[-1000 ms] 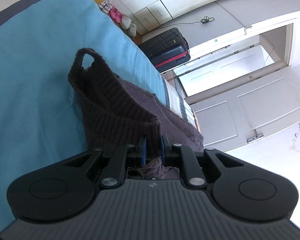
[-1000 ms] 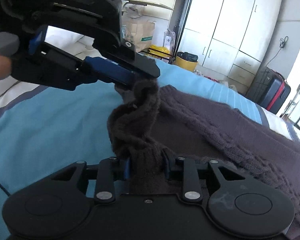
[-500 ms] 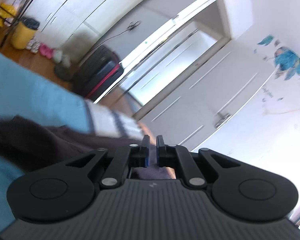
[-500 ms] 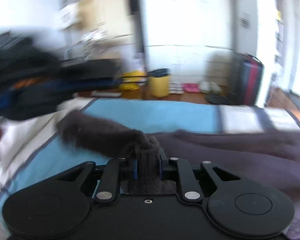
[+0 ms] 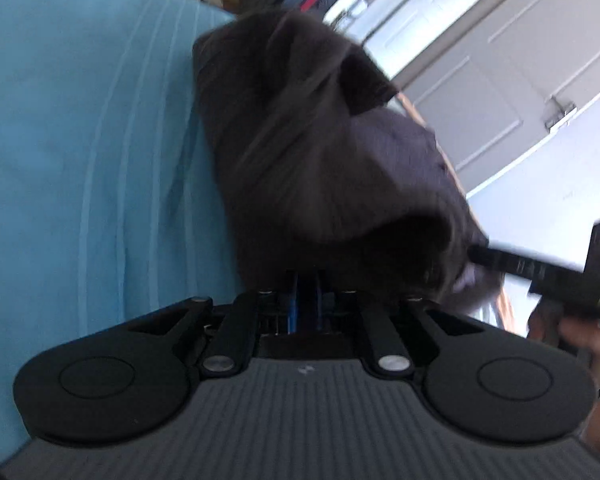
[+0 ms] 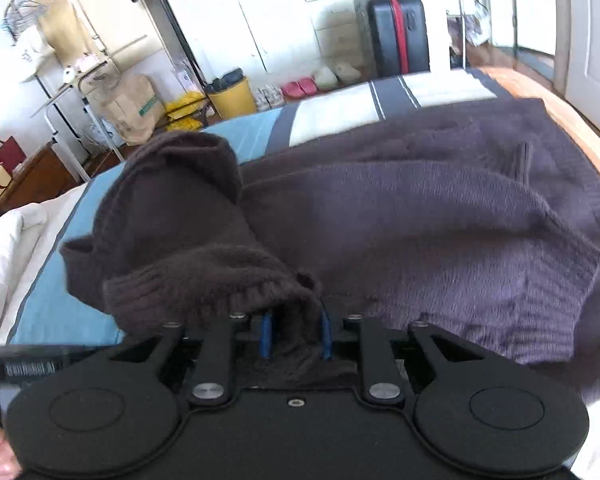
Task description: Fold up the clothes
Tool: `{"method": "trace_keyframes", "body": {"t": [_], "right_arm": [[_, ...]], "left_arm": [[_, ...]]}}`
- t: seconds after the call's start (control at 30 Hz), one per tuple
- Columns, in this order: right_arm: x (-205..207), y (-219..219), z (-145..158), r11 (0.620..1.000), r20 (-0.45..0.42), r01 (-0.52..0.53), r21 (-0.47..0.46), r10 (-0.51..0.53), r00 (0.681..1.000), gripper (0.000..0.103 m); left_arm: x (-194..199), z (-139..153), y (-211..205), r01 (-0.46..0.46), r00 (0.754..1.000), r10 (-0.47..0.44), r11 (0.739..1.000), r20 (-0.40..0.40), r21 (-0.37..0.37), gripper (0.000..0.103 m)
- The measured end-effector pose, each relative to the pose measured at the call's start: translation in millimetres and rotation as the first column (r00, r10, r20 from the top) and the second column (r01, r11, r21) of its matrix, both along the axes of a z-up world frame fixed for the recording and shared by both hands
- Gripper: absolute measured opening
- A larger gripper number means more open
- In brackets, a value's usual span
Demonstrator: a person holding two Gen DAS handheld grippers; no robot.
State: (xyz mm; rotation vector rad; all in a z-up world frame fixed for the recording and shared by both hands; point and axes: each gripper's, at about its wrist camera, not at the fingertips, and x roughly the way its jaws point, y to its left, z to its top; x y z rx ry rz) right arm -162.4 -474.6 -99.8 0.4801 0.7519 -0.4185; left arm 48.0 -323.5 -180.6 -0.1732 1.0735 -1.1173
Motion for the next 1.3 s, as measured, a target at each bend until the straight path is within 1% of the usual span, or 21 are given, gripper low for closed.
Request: {"method": "trace_keyframes", "body": {"t": [0.1,0.17,0.23,0.27,0.37,0.5,0.57,0.6,0.63,0.7,0.77,0.8,0.87,0.9,0.97,1.07,1.1,1.13,1.17,1.23,1.3], "right_arm": [[11.3,13.5,7.1,0.969,-0.129,-0.124,-0.213,0.097,0.987,0.059],[19.5,22.8,12.0,0.89,-0.201,-0.262,-0.373,0.198,0.959,0.061],[17.7,46.4,15.2,0.768,-0.257,-0.396,-0.503,0.304,0.917,0.061],[15.2,55.4,15.1,0.725,-0.263,-0.422,-0.545,0.33,0.907,0.061],[15.4,67.6,10.5,0.682,-0.207,-0.42,-0.599,0.374,0.904,0.06],[34.2,69.8,1.7,0.68,-0.127,-0.417,-0.603,0.434,0.892,0.057],[42.4,67.3,1.0,0.714,-0.092,-0.386,-0.584,0.415,0.905,0.035],[47.1,60.6,3.1,0.762,-0.07,-0.362,-0.537,0.387,0.919,0.012],[49.7,48.2,7.0,0.831,-0.029,-0.315,-0.457,0.34,0.94,0.013],[46.1,18.6,18.4,0.939,0.086,-0.199,-0.281,0.231,0.969,0.012],[29.8,-21.1,23.4,0.998,0.171,-0.032,-0.062,0.042,0.984,0.012],[17.3,-44.0,24.1,0.995,0.188,0.06,0.081,-0.075,0.979,0.012],[-10.2,-83.2,15.2,0.913,0.186,0.158,0.377,-0.242,0.952,0.012],[-18.7,-91.9,11.6,0.898,0.166,0.168,0.405,-0.253,0.953,0.012],[-34.4,-100.7,9.6,0.912,0.107,0.188,0.365,-0.242,0.964,0.014],[-43.0,-108.2,8.3,0.917,0.108,0.208,0.341,-0.258,0.96,0.018],[-41.2,-110.4,9.1,0.92,0.119,0.2,0.337,-0.252,0.96,0.018],[-38.9,-111.4,10.2,0.925,0.131,0.185,0.331,-0.24,0.962,0.021],[-37.7,-111.4,11.1,0.93,0.142,0.173,0.324,-0.228,0.963,0.024],[-34.2,-114.6,11.4,0.94,0.141,0.163,0.299,-0.212,0.967,0.043],[-31.4,-115.7,8.7,0.945,0.096,0.194,0.263,-0.225,0.97,0.044]], "left_arm": [[2.4,5.7,1.3,-0.009,0.997,0.011,1.0,0.071,-0.025,0.015],[0.0,6.6,1.6,-0.004,0.993,0.01,0.999,0.122,-0.047,0.018],[2.9,4.4,0.7,-0.029,0.99,0.038,0.998,0.138,-0.063,0.036],[4.9,3.0,0.3,-0.044,0.989,0.054,0.996,0.135,-0.073,0.037],[3.7,6.8,-11.5,-0.038,0.986,0.055,0.993,0.157,-0.109,0.037],[-0.9,14.5,-24.6,0.06,0.973,-0.021,0.984,0.228,-0.166,0.037],[-1.9,15.8,-28.3,0.092,0.966,-0.04,0.976,0.254,-0.196,0.037],[-2.9,16.2,-27.8,0.094,0.963,-0.038,0.976,0.268,-0.199,0.037],[-3.6,16.4,-26.6,0.088,0.961,-0.03,0.976,0.275,-0.198,0.037],[-4.8,17.8,-26.9,0.074,0.963,-0.018,0.977,0.267,-0.201,0.038],[-10.5,21.8,-30.5,0.075,0.96,-0.018,0.978,0.28,-0.194,0.038],[-16.5,23.8,-31.4,0.084,0.952,-0.027,0.981,0.306,-0.175,0.038],[-31.7,26.3,-34.5,0.104,0.93,-0.057,0.988,0.363,-0.112,0.038],[-38.1,26.7,-36.0,0.123,0.924,-0.083,0.989,0.372,-0.086,0.038],[-48.8,25.2,-41.2,0.161,0.915,-0.137,0.986,0.379,-0.033,0.04],[-59.2,26.6,-48.4,0.182,0.901,-0.172,0.983,0.399,0.013,0.041],[-62.1,29.2,-50.1,0.19,0.894,-0.18,0.982,0.41,0.016,0.048],[-64.4,31.8,-48.8,0.204,0.889,-0.192,0.979,0.416,0.015,0.054],[-66.2,34.4,-44.2,0.226,0.885,-0.21,0.974,0.416,0.011,0.054],[-75.2,38.4,-37.3,0.266,0.876,-0.247,0.964,0.415,0.012,0.055],[-88.9,42.5,-31.2,0.295,0.853,-0.278,0.955,0.441,0.031,0.059]]}}
